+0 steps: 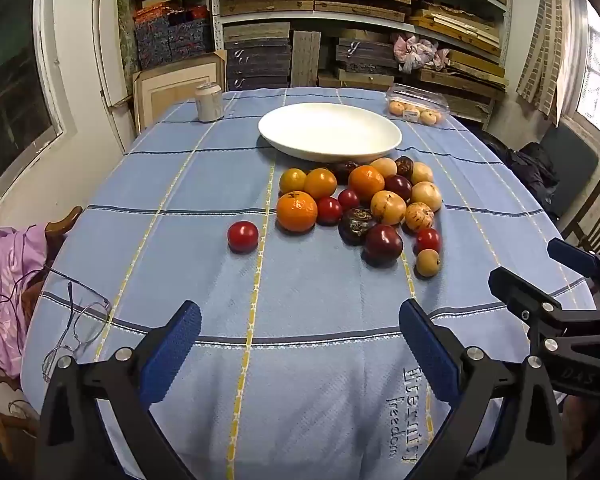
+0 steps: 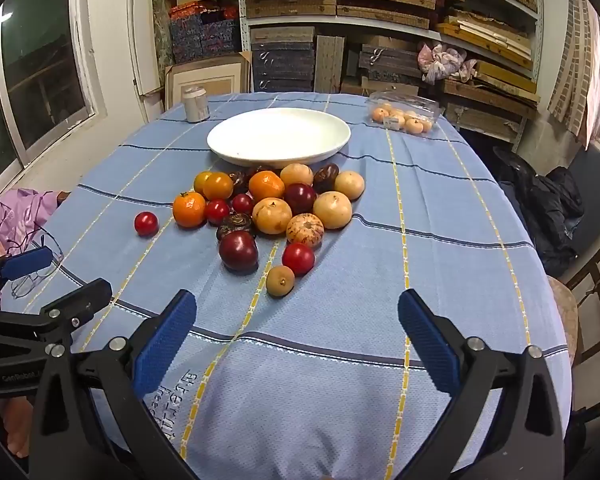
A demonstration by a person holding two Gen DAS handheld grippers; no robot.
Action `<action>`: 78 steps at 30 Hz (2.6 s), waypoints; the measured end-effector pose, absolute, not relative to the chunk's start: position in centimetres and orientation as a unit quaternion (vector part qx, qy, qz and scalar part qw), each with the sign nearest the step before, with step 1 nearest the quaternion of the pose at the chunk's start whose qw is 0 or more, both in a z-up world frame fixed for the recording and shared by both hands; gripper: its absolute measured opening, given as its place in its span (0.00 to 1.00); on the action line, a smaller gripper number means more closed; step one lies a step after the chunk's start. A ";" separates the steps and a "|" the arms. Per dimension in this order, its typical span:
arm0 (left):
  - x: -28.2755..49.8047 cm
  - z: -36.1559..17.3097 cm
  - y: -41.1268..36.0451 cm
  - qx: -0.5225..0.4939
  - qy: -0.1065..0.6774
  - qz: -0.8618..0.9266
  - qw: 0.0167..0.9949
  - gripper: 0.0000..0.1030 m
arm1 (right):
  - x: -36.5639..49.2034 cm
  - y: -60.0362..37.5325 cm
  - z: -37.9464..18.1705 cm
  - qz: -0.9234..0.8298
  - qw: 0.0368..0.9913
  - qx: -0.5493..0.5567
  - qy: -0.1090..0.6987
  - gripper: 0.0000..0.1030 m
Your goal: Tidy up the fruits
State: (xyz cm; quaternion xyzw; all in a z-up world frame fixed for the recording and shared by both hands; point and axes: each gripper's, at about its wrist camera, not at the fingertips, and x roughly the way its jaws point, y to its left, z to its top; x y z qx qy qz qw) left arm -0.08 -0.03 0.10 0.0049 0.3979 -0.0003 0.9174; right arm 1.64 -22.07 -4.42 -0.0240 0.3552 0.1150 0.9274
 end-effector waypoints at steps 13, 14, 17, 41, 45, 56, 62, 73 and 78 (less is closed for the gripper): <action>-0.4 0.6 0.2 0.001 0.395 0.009 0.919 0.97 | 1.4 -22.1 -4.3 0.117 0.928 -0.023 0.354 0.96; -0.4 0.6 0.2 0.000 0.395 0.010 0.919 0.97 | 1.5 -21.9 -4.1 0.117 0.927 -0.023 0.355 0.96; -0.3 0.4 0.2 -0.001 0.398 0.010 0.918 0.97 | 1.4 -21.9 -4.0 0.118 0.927 -0.022 0.354 0.96; -0.3 0.0 0.1 0.001 0.398 0.008 0.917 0.97 | 1.0 -22.1 -3.8 0.119 0.929 -0.019 0.350 0.96; -0.3 0.0 0.0 0.001 0.399 0.008 0.917 0.97 | 1.0 -22.0 -3.8 0.119 0.929 -0.019 0.350 0.96; -0.4 -0.5 -0.2 0.001 0.404 0.007 0.915 0.97 | 0.9 -22.0 -3.9 0.119 0.929 -0.018 0.350 0.96; -0.3 -0.6 -0.2 0.000 0.406 0.007 0.914 0.97 | 0.9 -22.0 -3.9 0.119 0.929 -0.018 0.350 0.96; 0.0 -0.6 -0.2 -0.001 0.413 0.005 0.911 0.97 | 0.9 -21.9 -3.9 0.120 0.929 -0.018 0.350 0.96; 0.0 -0.8 -0.2 -0.003 0.416 0.005 0.909 0.97 | 0.9 -21.8 -4.0 0.123 0.928 -0.017 0.351 0.96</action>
